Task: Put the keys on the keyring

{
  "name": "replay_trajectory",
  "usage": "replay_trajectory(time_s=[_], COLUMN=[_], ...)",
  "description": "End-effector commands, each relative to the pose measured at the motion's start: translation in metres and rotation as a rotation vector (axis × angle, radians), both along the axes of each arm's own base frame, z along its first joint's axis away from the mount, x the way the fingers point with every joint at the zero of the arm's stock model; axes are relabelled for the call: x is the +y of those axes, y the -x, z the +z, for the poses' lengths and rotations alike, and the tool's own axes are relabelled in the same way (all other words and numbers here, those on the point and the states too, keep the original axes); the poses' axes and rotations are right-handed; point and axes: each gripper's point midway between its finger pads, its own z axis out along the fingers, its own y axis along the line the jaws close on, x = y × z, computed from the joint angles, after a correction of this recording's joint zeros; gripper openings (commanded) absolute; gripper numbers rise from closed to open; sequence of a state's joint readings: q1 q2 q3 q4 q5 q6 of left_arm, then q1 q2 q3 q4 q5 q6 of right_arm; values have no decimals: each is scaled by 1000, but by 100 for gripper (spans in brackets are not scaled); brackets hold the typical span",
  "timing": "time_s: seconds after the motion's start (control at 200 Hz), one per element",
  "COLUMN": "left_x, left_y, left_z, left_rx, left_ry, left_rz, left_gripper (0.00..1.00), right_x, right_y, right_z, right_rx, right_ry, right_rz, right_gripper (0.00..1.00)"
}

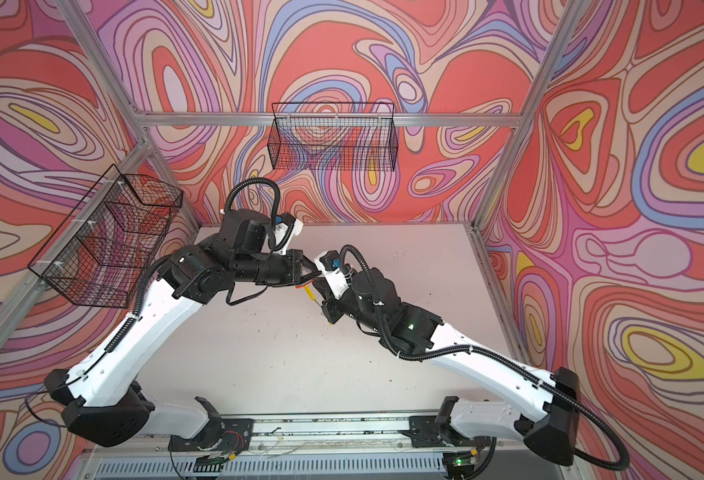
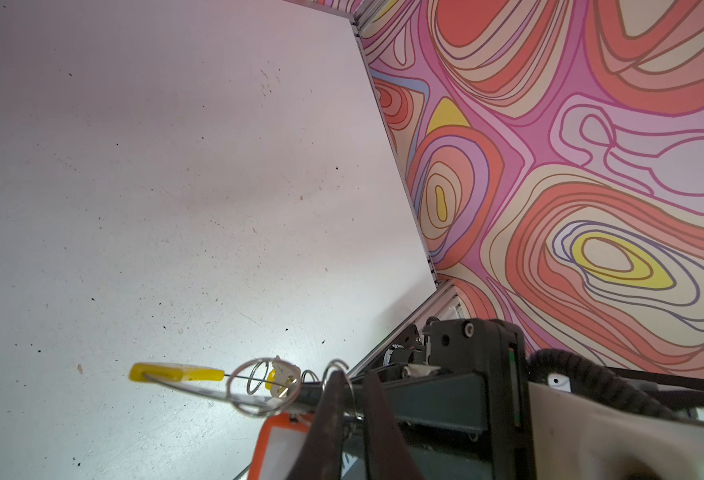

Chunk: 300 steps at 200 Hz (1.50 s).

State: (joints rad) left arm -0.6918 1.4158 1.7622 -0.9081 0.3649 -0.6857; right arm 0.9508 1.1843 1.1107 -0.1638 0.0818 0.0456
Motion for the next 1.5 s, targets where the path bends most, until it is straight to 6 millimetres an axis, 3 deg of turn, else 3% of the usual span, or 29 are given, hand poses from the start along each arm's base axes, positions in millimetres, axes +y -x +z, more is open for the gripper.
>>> replay_trajectory(time_s=[0.0,0.085,0.175,0.215,0.31,0.406,0.656,0.851,1.067,1.297,1.497], left_x=[2,4,7,10,22,32,26,22,25,27,24], left_y=[-2,-2,-2,-2,-1,1,12,20,28,39,44], left_z=[-1,0,4,7,10,11,19,15,6,0,1], left_rx=[3,0,-8,-16,-26,-43,-89,-23,36,94,115], left_ry=[-7,-16,-25,-42,-110,-173,-298,-376,-394,-401,-385], left_rz=[16,23,27,30,52,84,101,82,83,74,50], left_gripper=[0,0,0,0,0,0,0,0,0,0,0], right_x=[0,0,-4,-7,-20,-30,-17,0,-5,4,5], right_y=[7,11,16,18,25,31,32,30,30,26,28], right_z=[22,24,26,27,34,45,56,37,38,15,10], right_rx=[-47,-43,-33,-29,-27,-24,-1,13,-28,4,10], right_ry=[-66,-82,-102,-106,-132,-152,-152,-97,-124,-109,-138], right_rz=[24,39,47,47,34,27,73,120,110,115,129], right_gripper=[0,0,32,41,55,62,66,66,63,58,57])
